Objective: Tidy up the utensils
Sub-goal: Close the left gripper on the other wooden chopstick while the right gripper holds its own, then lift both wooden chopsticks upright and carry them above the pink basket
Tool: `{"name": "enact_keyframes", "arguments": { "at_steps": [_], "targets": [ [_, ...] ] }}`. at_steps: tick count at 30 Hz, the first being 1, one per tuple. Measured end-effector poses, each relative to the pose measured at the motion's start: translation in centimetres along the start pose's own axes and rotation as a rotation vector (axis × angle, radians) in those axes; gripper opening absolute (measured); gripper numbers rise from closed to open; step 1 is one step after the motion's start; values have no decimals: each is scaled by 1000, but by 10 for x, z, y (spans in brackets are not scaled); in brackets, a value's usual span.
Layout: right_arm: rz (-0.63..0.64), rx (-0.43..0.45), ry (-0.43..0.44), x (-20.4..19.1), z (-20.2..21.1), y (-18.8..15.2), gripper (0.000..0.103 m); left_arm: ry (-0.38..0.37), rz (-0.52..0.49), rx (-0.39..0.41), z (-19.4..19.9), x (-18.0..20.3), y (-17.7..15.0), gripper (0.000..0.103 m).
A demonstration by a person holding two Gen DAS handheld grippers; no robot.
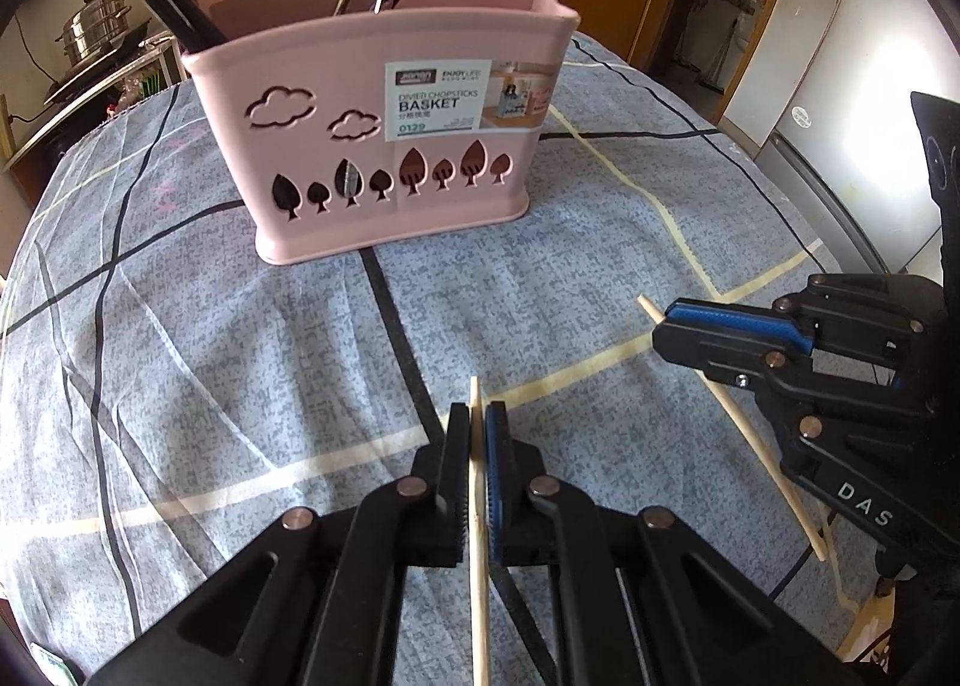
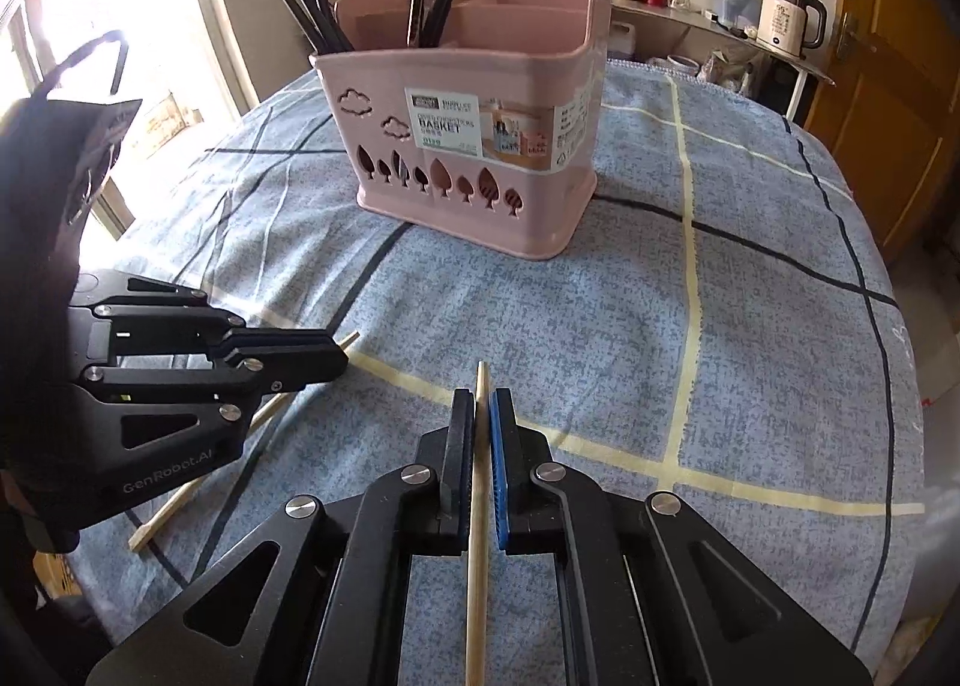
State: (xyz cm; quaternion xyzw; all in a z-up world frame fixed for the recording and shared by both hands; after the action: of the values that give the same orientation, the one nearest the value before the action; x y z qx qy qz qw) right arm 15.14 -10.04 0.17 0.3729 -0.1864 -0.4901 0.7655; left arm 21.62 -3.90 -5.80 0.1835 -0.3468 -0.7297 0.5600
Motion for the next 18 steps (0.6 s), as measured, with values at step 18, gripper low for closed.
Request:
{"name": "enact_keyframes", "arguments": {
  "at_steps": [18],
  "targets": [
    [-43,349,-29,10,104,77,5,-45,-31,365,132,1,82,5]
  ]
}}
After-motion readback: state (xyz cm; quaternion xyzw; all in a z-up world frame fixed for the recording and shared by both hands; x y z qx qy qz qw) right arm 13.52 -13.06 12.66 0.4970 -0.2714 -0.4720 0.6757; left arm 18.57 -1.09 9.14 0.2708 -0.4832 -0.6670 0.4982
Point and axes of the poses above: each gripper's, at about its wrist camera, not at the fingertips, and z roughly against the way its jaws point, x to its right, y to its top, the point moved 3 cm from there along -z, roughly the way its jaws point, and after that the axes turned 15 degrees about x, right-handed, at the moved point
